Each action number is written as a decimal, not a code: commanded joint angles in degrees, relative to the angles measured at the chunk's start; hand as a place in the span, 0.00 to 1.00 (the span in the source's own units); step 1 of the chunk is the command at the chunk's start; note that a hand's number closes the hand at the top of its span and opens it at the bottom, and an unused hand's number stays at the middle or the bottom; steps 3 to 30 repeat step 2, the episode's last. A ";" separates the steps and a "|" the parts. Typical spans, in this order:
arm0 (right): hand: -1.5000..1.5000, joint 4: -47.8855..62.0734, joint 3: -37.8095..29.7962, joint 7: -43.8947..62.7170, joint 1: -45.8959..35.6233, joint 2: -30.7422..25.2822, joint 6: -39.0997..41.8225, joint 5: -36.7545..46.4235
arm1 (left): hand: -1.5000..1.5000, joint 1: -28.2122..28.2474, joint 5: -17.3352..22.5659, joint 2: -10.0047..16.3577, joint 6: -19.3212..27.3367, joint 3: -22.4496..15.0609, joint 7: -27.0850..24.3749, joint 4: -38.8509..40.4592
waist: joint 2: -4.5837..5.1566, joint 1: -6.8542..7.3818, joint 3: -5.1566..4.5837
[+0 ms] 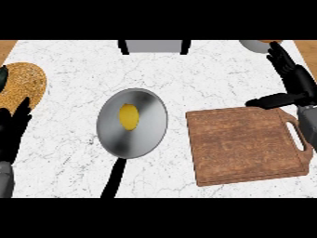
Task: Pick the lemon from the cutting board and place it in the pan
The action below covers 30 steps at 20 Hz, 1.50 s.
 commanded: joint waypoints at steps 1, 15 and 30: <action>0.00 -0.24 -3.46 0.79 -0.67 -6.36 6.86 0.14 | 0.50 -0.89 -1.77 -1.43 1.57 -1.19 -0.47 0.50 | 0.03 0.02 -0.01; 0.00 6.89 -4.71 -3.22 -1.91 -2.76 6.19 2.68 | 0.50 -0.12 -1.07 -1.12 0.36 -0.40 -3.90 2.74 | 0.21 0.54 0.01; 0.00 6.89 -4.71 -3.22 -1.91 -2.76 6.19 2.68 | 0.50 -0.12 -1.07 -1.12 0.36 -0.40 -3.90 2.74 | 0.21 0.54 0.01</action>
